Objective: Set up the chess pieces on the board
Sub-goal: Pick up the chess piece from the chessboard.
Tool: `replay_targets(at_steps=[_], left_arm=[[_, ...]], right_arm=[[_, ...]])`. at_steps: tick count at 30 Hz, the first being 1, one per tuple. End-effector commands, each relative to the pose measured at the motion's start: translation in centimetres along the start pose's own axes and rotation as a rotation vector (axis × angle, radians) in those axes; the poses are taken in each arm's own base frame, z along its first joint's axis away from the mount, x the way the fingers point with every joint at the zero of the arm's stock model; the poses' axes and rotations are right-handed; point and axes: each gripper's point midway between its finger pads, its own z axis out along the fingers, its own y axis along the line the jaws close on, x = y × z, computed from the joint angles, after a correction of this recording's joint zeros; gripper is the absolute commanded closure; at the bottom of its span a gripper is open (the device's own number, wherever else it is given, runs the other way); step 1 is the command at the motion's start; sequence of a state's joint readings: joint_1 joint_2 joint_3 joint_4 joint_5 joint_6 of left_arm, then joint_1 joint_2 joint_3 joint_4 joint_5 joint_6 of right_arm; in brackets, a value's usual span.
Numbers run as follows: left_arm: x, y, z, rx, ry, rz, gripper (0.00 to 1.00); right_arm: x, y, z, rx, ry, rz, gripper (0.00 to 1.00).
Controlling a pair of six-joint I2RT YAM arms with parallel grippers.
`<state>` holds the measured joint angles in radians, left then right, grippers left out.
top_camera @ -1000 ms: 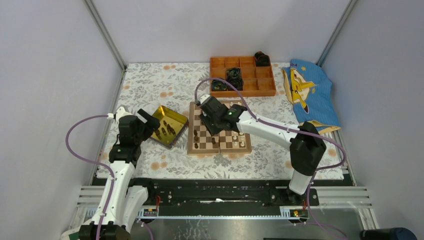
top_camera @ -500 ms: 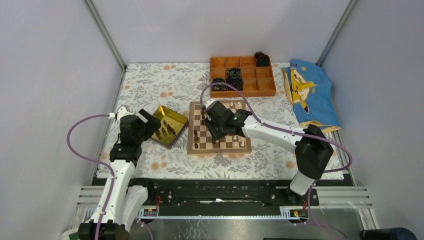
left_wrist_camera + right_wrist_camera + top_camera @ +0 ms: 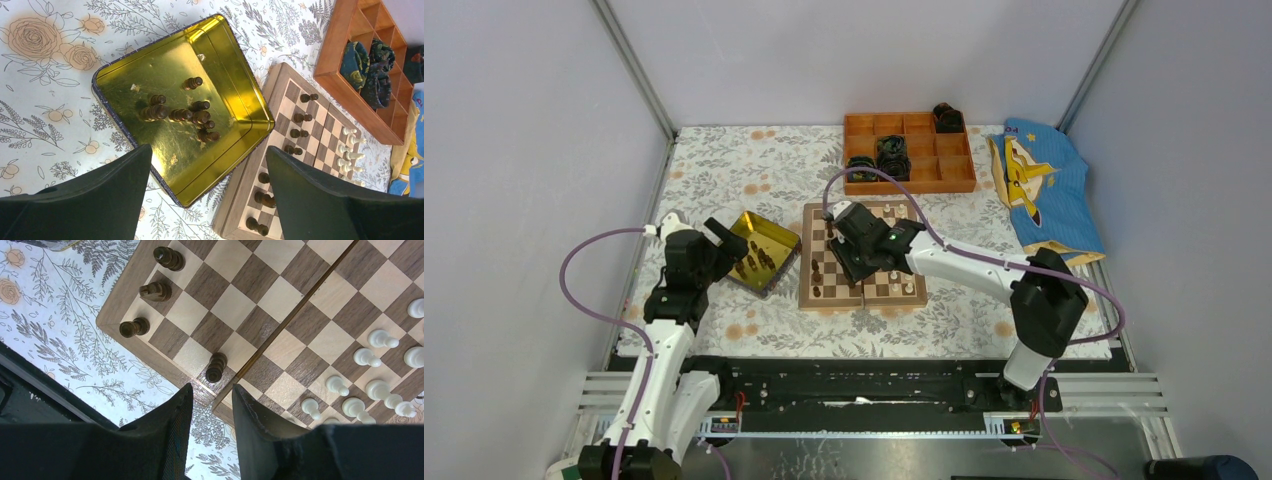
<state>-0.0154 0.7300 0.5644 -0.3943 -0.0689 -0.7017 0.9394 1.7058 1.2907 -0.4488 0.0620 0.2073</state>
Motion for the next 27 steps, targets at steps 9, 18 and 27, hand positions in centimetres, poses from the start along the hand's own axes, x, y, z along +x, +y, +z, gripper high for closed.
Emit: replay_targets(at_steps=[9, 18, 27], left_arm=[[-0.6, -0.7, 0.1, 0.031, -0.029, 0.007, 0.07], [-0.6, -0.7, 0.1, 0.031, -0.029, 0.007, 0.07], [-0.6, -0.7, 0.1, 0.031, -0.027, 0.006, 0.07]], right_arm=[[-0.4, 0.3, 1.4, -0.015, -0.001, 0.010, 0.58], [0.0, 0.0, 2.2, -0.018, 0.015, 0.016, 0.59], [0.2, -0.2, 2.8, -0.023, 0.029, 0.018, 0.62]])
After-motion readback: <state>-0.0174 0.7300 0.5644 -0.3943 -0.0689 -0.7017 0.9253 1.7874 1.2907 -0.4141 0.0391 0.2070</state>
